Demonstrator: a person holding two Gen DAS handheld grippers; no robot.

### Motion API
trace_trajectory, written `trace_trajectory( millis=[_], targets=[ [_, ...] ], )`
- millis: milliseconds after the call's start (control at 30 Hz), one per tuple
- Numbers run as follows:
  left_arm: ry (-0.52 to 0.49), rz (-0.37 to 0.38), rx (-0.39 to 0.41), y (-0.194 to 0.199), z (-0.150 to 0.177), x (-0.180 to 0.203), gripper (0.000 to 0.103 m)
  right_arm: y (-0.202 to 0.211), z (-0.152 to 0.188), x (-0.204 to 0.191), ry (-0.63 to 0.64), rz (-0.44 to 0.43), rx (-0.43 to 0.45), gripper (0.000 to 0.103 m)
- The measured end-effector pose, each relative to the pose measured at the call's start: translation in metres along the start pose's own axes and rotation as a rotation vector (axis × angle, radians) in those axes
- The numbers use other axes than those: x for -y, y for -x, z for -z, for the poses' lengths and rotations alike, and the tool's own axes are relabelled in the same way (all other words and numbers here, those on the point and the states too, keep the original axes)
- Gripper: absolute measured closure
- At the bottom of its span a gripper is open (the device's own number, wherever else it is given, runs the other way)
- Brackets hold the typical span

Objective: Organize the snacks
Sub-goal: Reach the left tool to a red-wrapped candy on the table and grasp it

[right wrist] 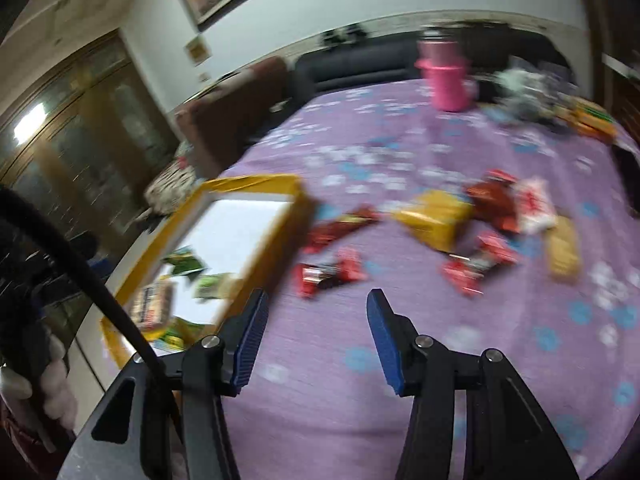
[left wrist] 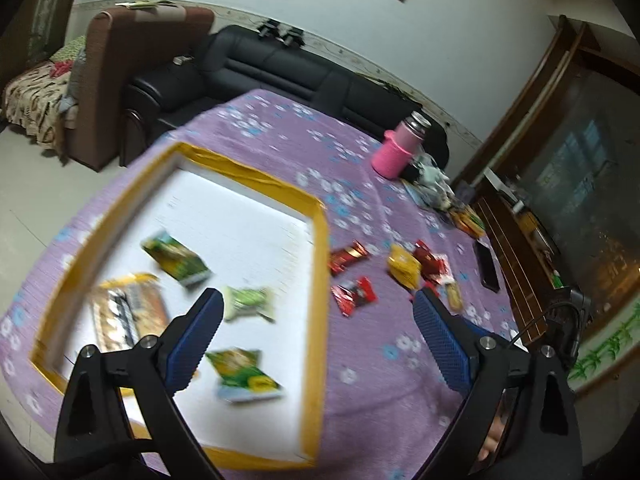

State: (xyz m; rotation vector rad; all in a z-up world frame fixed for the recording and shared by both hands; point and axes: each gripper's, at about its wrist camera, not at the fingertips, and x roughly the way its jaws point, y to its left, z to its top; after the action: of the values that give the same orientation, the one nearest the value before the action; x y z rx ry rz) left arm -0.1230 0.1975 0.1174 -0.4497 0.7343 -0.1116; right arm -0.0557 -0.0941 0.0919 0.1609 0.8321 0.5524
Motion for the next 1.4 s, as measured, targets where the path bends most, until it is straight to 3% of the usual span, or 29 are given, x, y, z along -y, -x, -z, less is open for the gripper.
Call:
trace_trajectory(
  millis=[167,267,400,467,567,767,867,1000,1400],
  targets=[
    [-0.051,0.024,-0.027,-0.005,0.01,0.025,0.007,0.042,0.011,0.063,-0.089,0.105,0.058,0.048],
    [-0.065,0.031,-0.036,-0.009,0.017,0.035,0.007,0.053,0.015,0.096,-0.135,0.187,0.058,0.039],
    [-0.069,0.037,-0.078,-0.022,0.026,0.046,0.007,0.035,0.024,0.126,-0.137,0.369,-0.002,0.037],
    [-0.084,0.035,-0.089,-0.026,0.031,0.052,0.007,0.022,0.027,0.135,-0.145,0.405,-0.033,0.037],
    [-0.116,0.013,-0.102,-0.031,0.035,0.061,0.007,0.009,0.028,0.149,-0.198,0.423,-0.042,0.036],
    [-0.21,-0.059,-0.092,-0.042,0.044,0.078,0.007,0.002,0.025,0.15,-0.174,0.471,-0.02,0.019],
    [-0.26,-0.076,-0.102,-0.054,0.046,0.088,0.007,-0.005,0.024,0.144,-0.119,0.459,-0.042,0.0],
    [-0.286,-0.072,-0.129,-0.072,0.047,0.099,0.007,-0.016,0.024,0.136,-0.038,0.483,-0.094,0.0],
    [-0.322,-0.07,-0.229,-0.123,0.049,0.116,0.009,-0.016,0.024,0.138,-0.039,0.481,-0.093,0.0]
  ],
)
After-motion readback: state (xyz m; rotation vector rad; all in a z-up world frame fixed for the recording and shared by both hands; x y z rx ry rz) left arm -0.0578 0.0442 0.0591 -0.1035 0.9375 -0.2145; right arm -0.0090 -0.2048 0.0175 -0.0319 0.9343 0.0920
